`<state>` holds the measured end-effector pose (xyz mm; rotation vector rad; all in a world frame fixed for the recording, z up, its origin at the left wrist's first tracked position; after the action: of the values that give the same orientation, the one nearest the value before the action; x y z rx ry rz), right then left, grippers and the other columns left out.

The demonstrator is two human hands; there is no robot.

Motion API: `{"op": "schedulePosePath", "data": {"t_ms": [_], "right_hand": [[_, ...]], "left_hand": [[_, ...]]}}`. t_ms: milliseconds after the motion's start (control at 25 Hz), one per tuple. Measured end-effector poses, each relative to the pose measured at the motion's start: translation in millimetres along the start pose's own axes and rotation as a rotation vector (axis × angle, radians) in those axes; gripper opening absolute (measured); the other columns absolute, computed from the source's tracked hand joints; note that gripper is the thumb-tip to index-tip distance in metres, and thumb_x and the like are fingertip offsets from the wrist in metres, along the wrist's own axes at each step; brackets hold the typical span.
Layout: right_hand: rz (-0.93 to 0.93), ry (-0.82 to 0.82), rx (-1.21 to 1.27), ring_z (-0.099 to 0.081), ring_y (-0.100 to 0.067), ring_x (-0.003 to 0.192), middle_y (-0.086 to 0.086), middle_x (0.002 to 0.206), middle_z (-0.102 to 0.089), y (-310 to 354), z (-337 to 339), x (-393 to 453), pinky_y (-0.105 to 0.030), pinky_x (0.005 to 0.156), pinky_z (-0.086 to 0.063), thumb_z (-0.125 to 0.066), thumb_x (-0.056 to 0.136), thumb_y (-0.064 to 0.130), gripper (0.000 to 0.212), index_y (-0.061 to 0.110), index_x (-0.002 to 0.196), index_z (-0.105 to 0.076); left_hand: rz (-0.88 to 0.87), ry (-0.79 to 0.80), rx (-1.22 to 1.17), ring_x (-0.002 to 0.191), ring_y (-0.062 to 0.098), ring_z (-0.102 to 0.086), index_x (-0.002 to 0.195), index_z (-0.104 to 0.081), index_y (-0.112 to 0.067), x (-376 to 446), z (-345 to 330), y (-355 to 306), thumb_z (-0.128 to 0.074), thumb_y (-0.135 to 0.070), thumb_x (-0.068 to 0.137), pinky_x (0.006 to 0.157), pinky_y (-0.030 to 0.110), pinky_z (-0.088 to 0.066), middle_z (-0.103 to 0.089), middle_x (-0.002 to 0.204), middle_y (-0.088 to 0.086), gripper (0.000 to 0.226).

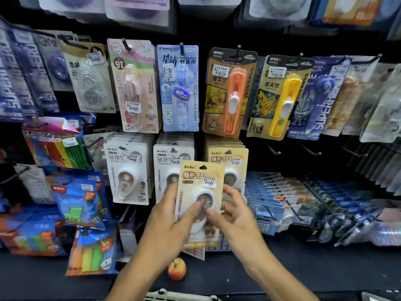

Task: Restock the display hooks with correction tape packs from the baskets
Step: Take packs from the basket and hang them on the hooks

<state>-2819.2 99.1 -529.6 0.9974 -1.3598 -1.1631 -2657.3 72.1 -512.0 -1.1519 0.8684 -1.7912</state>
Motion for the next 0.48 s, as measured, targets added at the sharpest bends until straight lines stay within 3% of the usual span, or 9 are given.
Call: {"op": "schedulePosePath", "data": {"t_ms": [120, 200, 280, 360, 480], "right_hand": [[0.11, -0.254, 0.062, -0.071, -0.004, 0.1, 0.015, 0.112, -0.074, 13.0, 25.0, 12.5, -0.018, 0.072, -0.056, -0.065, 0.096, 0.019, 0.039, 0.032, 0.131, -0.054], [0.082, -0.339, -0.002, -0.07, 0.002, 0.094, 0.02, 0.104, -0.074, 19.3, 40.0, 17.2, -0.018, 0.067, -0.055, -0.06, 0.1, 0.023, 0.039, 0.04, 0.133, -0.048], [0.082, -0.338, -0.198, -0.067, 0.003, 0.097, 0.023, 0.107, -0.071, 17.7, 45.4, 17.7, -0.021, 0.072, -0.052, -0.058, 0.101, 0.032, 0.039, 0.05, 0.133, -0.043], [0.157, -0.3, -0.379, -0.062, 0.006, 0.099, 0.037, 0.113, -0.062, 16.9, 43.0, 16.6, -0.024, 0.076, -0.051, -0.054, 0.101, 0.04, 0.031, 0.055, 0.127, -0.047], [0.177, -0.291, -0.431, -0.064, -0.002, 0.076, 0.043, 0.112, -0.059, 10.0, 46.6, 23.2, -0.022, 0.065, -0.051, -0.053, 0.1, 0.043, 0.027, 0.061, 0.12, -0.052]], "left_hand": [[-0.085, -0.098, 0.387, 0.13, 0.001, -0.045, 0.145, -0.045, -0.034, 7.1, 14.8, 5.0, -0.057, -0.046, 0.095, 0.109, 0.028, -0.037, -0.048, 0.139, -0.025, 0.052], [-0.065, -0.054, 0.554, 0.144, 0.006, -0.029, 0.154, -0.034, -0.031, 12.2, 19.6, 11.0, -0.055, -0.039, 0.099, 0.121, 0.031, -0.024, -0.034, 0.154, -0.018, 0.059], [-0.093, 0.037, 0.772, 0.153, 0.01, -0.013, 0.158, -0.021, -0.034, 18.4, 13.4, 15.5, -0.048, -0.039, 0.101, 0.127, 0.036, -0.012, -0.017, 0.166, -0.013, 0.063], [-0.154, 0.078, 0.915, 0.156, 0.014, 0.0, 0.159, -0.013, -0.038, 24.9, 8.3, 16.9, -0.044, -0.039, 0.101, 0.128, 0.04, -0.002, -0.003, 0.169, -0.011, 0.066], [-0.125, 0.117, 0.965, 0.156, 0.017, 0.011, 0.16, -0.005, -0.039, 35.7, 11.7, 25.3, -0.046, -0.038, 0.099, 0.125, 0.044, 0.004, 0.015, 0.169, -0.01, 0.073]]}}
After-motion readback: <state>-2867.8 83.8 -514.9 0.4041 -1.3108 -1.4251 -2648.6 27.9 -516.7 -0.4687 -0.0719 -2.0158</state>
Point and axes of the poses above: each hand's wrist, its own x-axis towards the middle knuckle, its own z-axis out of the back of the hand, y = z × x, the point moved 2 cm from there along x, towards the middle knuckle
